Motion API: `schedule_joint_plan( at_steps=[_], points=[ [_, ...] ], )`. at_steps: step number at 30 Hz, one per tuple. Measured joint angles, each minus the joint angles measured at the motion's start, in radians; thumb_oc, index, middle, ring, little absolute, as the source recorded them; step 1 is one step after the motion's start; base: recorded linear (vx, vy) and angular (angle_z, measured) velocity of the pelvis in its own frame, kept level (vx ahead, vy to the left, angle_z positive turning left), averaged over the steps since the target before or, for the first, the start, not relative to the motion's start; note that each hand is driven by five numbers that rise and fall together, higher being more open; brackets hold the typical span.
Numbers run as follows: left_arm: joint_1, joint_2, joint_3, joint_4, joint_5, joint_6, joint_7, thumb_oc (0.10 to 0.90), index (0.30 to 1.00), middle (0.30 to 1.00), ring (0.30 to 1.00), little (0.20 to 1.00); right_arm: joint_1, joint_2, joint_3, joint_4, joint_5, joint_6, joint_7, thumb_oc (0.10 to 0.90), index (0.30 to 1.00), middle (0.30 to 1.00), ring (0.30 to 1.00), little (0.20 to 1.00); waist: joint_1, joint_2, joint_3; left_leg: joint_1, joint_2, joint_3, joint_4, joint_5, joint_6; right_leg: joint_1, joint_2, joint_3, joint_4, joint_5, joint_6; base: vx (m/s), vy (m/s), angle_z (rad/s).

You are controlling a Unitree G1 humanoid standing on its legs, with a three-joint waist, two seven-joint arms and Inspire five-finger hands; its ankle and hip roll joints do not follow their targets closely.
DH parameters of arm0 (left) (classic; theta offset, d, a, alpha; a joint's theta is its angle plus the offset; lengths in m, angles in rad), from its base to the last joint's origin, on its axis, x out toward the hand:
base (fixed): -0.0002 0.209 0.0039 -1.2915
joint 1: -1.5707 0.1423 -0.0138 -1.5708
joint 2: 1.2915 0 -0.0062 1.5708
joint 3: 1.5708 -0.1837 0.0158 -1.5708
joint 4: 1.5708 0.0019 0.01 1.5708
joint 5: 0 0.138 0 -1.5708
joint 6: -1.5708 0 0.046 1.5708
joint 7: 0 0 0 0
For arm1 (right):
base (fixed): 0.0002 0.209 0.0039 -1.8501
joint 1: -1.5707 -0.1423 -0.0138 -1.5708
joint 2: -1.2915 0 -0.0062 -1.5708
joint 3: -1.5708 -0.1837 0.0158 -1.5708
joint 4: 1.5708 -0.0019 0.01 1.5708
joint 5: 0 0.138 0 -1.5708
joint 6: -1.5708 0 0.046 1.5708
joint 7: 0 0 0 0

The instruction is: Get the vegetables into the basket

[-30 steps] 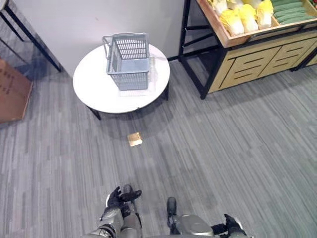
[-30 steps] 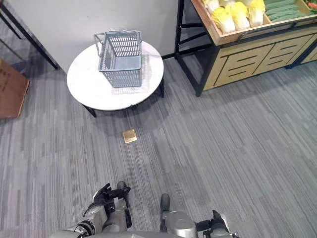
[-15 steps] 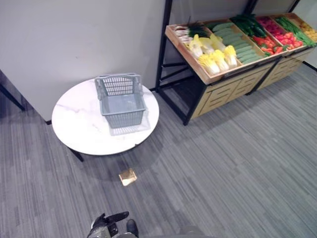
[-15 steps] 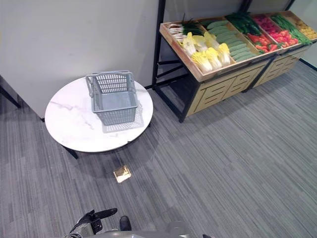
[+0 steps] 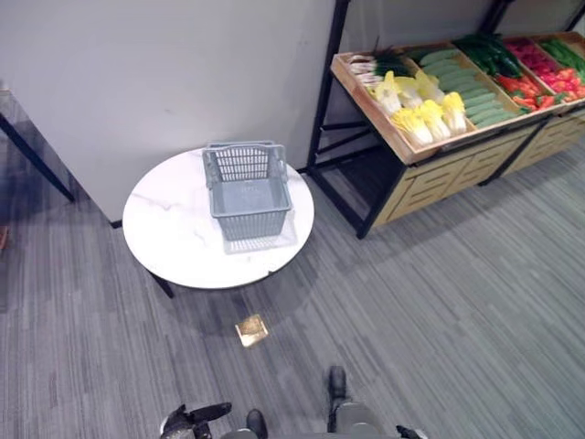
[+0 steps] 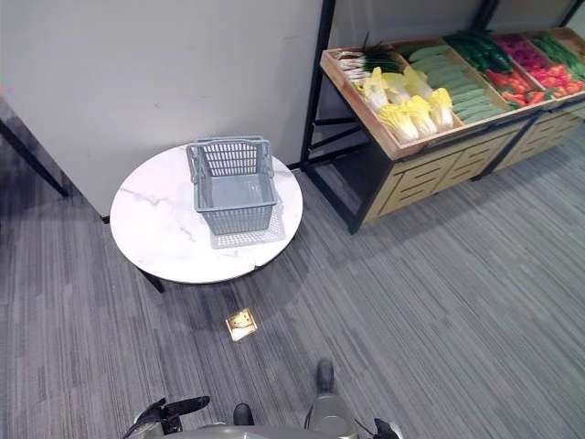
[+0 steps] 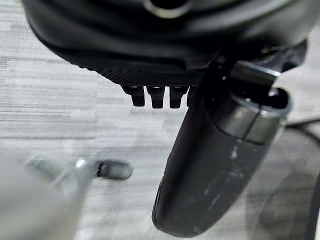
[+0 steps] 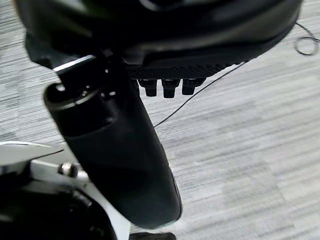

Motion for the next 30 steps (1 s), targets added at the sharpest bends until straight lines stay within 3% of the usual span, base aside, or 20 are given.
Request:
schedule_joint_plan(
  at_steps=[1, 3, 4, 5, 7, 9, 10, 12, 13, 15, 16, 19, 21, 25, 28, 30],
  points=[
    [0.025, 0.021, -0.073, -0.009, 0.004, -0.019, 0.009, 0.900, 1.000, 1.000, 1.000, 1.000, -0.004, 0.004, 0.010, -0.005, 0.000, 0.000, -0.005, 0.900, 1.000, 1.000, 1.000, 1.000, 0.007, -0.004, 0.004, 0.010, 0.005, -0.011, 0.000, -0.009, -0.016, -0.005, -0.001, 0.000, 0.030, 0.007, 0.005, 0.04, -0.284, 0.39],
    [0.099, -0.012, -0.078, -0.159, 0.024, -0.097, 0.051, 0.900, 1.000, 1.000, 1.000, 1.000, 0.018, 0.001, -0.024, -0.003, 0.014, 0.000, -0.007, 0.900, 1.000, 1.000, 1.000, 1.000, 0.027, 0.002, 0.006, 0.010, 0.020, -0.080, 0.037, -0.021, -0.036, 0.037, -0.001, -0.032, 0.069, 0.017, -0.004, 0.03, -0.324, 0.82],
    [0.113, -0.028, -0.097, -0.214, 0.025, -0.101, 0.051, 0.900, 1.000, 1.000, 1.000, 1.000, 0.017, -0.008, -0.040, -0.002, 0.027, 0.001, -0.009, 0.900, 1.000, 1.000, 1.000, 1.000, 0.042, 0.015, 0.017, 0.006, 0.046, -0.110, 0.053, -0.021, -0.041, 0.051, 0.014, -0.066, 0.074, 0.037, -0.015, 0.06, -0.315, 1.18],
    [0.117, -0.053, -0.126, -0.235, 0.030, -0.104, 0.047, 0.900, 1.000, 1.000, 1.000, 1.000, 0.016, -0.028, -0.040, 0.004, 0.027, -0.001, -0.012, 0.900, 1.000, 1.000, 1.000, 1.000, 0.061, 0.041, 0.032, -0.011, 0.080, -0.135, 0.076, -0.010, -0.055, 0.058, 0.039, -0.104, 0.082, 0.016, -0.042, 0.08, -0.291, 0.86],
    [0.097, -0.071, -0.126, -0.200, 0.029, -0.108, 0.036, 0.900, 1.000, 1.000, 1.000, 1.000, -0.010, -0.044, -0.043, 0.026, 0.030, -0.001, -0.020, 0.900, 1.000, 1.000, 1.000, 1.000, 0.079, 0.049, 0.040, -0.059, 0.109, -0.140, 0.147, -0.007, -0.058, 0.059, 0.065, -0.132, 0.078, 0.001, -0.072, 0.10, -0.275, 0.42],
    [0.049, -0.057, -0.118, -0.125, 0.028, -0.103, 0.065, 0.900, 1.000, 1.000, 1.000, 1.000, -0.041, -0.050, -0.063, 0.024, 0.051, -0.016, -0.040, 0.900, 1.000, 1.000, 1.000, 1.000, 0.081, 0.035, 0.054, -0.120, 0.139, -0.148, 0.256, 0.001, -0.066, 0.067, 0.092, -0.156, 0.077, -0.010, -0.102, 0.09, -0.212, 0.14],
    [0.033, -0.044, -0.119, -0.106, 0.046, -0.103, 0.088, 0.900, 1.000, 1.000, 1.000, 1.000, -0.068, -0.058, -0.065, 0.002, 0.080, -0.048, -0.062, 0.900, 1.000, 1.000, 1.000, 1.000, 0.072, 0.020, 0.066, -0.122, 0.166, -0.150, 0.291, 0.027, -0.090, 0.086, 0.119, -0.163, 0.081, -0.029, -0.136, 0.11, -0.261, 0.08],
    [0.007, -0.057, -0.130, -0.105, 0.069, -0.108, 0.109, 0.900, 1.000, 1.000, 1.000, 1.000, -0.076, -0.072, -0.076, -0.031, 0.090, -0.070, -0.071, 0.900, 1.000, 1.000, 1.000, 1.000, 0.050, 0.020, 0.076, -0.129, 0.187, -0.169, 0.294, 0.091, -0.161, 0.099, 0.140, -0.188, 0.089, -0.069, -0.160, 0.13, -0.272, 0.34],
    [-0.038, -0.071, -0.142, -0.111, 0.085, -0.115, 0.112, 0.900, 1.000, 1.000, 1.000, 1.000, -0.087, -0.056, -0.075, -0.033, 0.098, -0.077, -0.071, 0.900, 1.000, 1.000, 1.000, 1.000, 0.049, -0.003, 0.089, -0.178, 0.201, -0.183, 0.370, 0.136, -0.180, 0.107, 0.152, -0.208, 0.089, -0.087, -0.186, 0.20, -0.233, 0.35],
    [-0.068, -0.083, -0.162, -0.118, 0.112, -0.118, 0.145, 0.900, 1.000, 1.000, 1.000, 1.000, -0.090, -0.042, -0.073, -0.020, 0.107, -0.079, -0.077, 0.900, 1.000, 1.000, 1.000, 1.000, 0.028, -0.007, 0.093, -0.265, 0.223, -0.157, 0.512, 0.185, -0.176, 0.122, 0.169, -0.214, 0.078, -0.101, -0.204, 0.22, -0.144, 0.23],
    [-0.074, -0.083, -0.178, -0.124, 0.127, -0.127, 0.167, 0.900, 1.000, 1.000, 1.000, 1.000, -0.091, -0.032, -0.071, -0.005, 0.108, -0.079, -0.086, 0.900, 1.000, 1.000, 1.000, 1.000, 0.029, -0.018, 0.098, -0.282, 0.223, -0.133, 0.528, 0.176, -0.179, 0.133, 0.162, -0.211, 0.064, -0.101, -0.204, 0.15, 0.000, 0.06],
    [-0.074, -0.091, -0.179, -0.127, 0.151, -0.178, 0.219, 0.900, 1.000, 1.000, 1.000, 1.000, -0.080, -0.012, -0.067, 0.028, 0.118, -0.073, -0.098, 0.900, 1.000, 1.000, 1.000, 1.000, 0.025, -0.016, 0.095, -0.267, 0.217, -0.080, 0.330, 0.148, -0.177, 0.148, 0.172, -0.219, 0.035, -0.099, -0.198, 0.14, 0.061, -0.09],
    [-0.062, -0.081, -0.181, -0.127, 0.153, -0.194, 0.249, 0.900, 1.000, 1.000, 1.000, 1.000, -0.056, 0.001, -0.035, 0.033, 0.119, -0.067, -0.095, 0.900, 1.000, 1.000, 1.000, 1.000, 0.028, 0.000, 0.091, -0.241, 0.233, -0.070, 0.077, 0.167, -0.181, 0.171, 0.220, -0.212, 0.013, -0.089, -0.184, 0.30, 0.257, -0.22],
    [-0.034, -0.085, -0.193, -0.109, 0.160, -0.179, 0.212, 0.900, 1.000, 1.000, 1.000, 1.000, -0.067, -0.016, -0.036, 0.038, 0.119, -0.068, -0.092, 0.900, 1.000, 1.000, 1.000, 1.000, 0.029, 0.022, 0.085, -0.235, 0.258, -0.075, 0.018, 0.198, -0.182, 0.203, 0.258, -0.159, 0.003, -0.089, -0.189, 0.21, 0.254, -0.45],
    [-0.019, -0.091, -0.213, -0.110, 0.161, -0.167, 0.124, 0.900, 1.000, 1.000, 1.000, 1.000, -0.057, -0.046, -0.040, 0.040, 0.116, -0.069, -0.080, 0.900, 1.000, 1.000, 1.000, 1.000, 0.018, 0.048, 0.064, -0.194, 0.230, -0.070, 0.036, 0.190, -0.171, 0.233, 0.256, -0.129, 0.005, -0.103, -0.171, 0.18, 0.335, -0.33],
    [-0.019, -0.096, -0.224, -0.108, 0.170, -0.163, 0.084, 0.900, 1.000, 1.000, 1.000, 1.000, -0.056, -0.060, -0.058, 0.040, 0.114, -0.067, -0.080, 0.900, 1.000, 1.000, 1.000, 1.000, 0.003, 0.064, 0.054, -0.174, 0.197, -0.056, 0.032, 0.172, -0.143, 0.230, 0.243, -0.119, 0.016, -0.107, -0.165, 0.11, 0.313, -0.19]
  ],
)
